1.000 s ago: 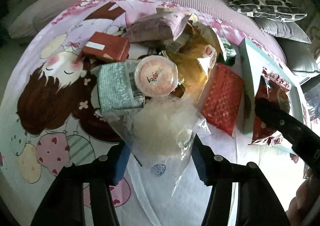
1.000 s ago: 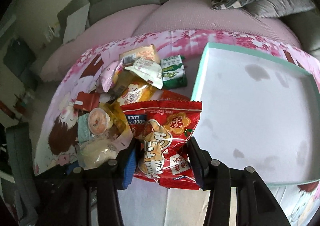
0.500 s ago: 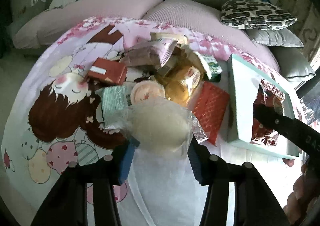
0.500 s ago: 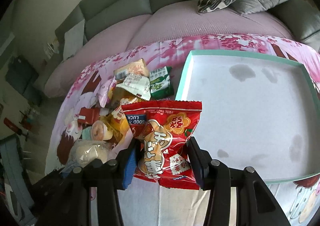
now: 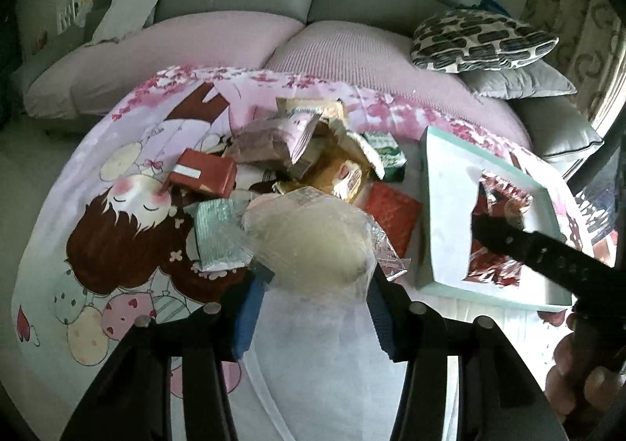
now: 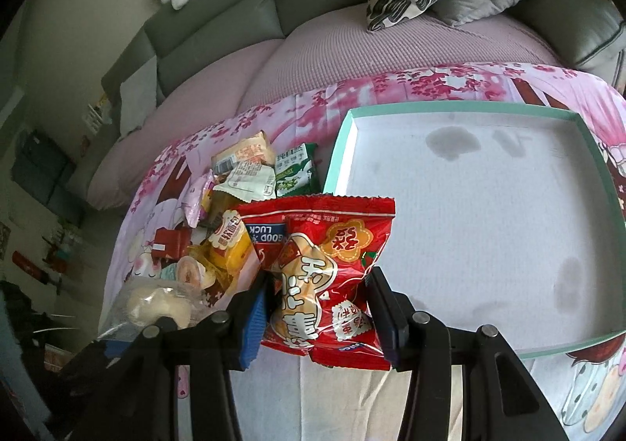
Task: Organize snacks
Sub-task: 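Carry the pastry bag and bun into the tray and open both grippers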
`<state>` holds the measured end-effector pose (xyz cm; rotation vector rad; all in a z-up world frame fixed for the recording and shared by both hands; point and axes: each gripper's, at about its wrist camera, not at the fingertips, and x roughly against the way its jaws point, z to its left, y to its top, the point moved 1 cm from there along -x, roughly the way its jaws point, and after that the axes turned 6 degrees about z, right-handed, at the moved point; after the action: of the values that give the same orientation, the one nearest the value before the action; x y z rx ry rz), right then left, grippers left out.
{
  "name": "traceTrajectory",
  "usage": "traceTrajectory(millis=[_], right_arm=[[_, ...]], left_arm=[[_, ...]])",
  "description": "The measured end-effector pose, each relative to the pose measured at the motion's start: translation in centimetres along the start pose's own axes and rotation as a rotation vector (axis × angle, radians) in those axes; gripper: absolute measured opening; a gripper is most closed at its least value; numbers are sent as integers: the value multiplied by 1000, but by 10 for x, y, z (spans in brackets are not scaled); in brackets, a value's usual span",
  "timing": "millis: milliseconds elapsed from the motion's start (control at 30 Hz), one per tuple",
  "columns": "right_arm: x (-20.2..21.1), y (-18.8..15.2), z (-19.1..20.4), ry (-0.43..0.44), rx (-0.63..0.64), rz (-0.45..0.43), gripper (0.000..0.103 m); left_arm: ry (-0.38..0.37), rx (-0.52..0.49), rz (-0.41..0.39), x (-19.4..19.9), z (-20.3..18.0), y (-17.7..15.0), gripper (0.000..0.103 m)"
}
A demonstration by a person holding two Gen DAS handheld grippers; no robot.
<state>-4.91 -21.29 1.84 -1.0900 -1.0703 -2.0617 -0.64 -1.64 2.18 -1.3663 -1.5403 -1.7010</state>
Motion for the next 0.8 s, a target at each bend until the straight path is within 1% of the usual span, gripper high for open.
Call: traceTrajectory(millis=[100, 233, 367, 533, 633, 700, 800], right_arm=[[-1, 0, 1, 2, 2, 4, 51], [-2, 1, 1, 6, 7, 5, 51], [1, 5, -14, -27, -24, -16, 51], [14, 14, -55, -124, -116, -65, 51], [22, 17, -91, -195, -206, -94, 51], [28, 17, -113, -254, -257, -111, 51], [33, 18, -135, -304, -304, -124, 51]], left_arm=[[-3, -1, -19, 5, -1, 1, 52], [7, 5, -23, 4, -4, 5, 52], [-7, -14, -42, 7, -15, 11, 52], [-19, -73, -71, 12, -42, 26, 52], [-28, -122, -81, 6, -62, 37, 52], [-51, -150, -82, 1, -76, 44, 52], [-94, -194, -76, -8, -100, 55, 52]])
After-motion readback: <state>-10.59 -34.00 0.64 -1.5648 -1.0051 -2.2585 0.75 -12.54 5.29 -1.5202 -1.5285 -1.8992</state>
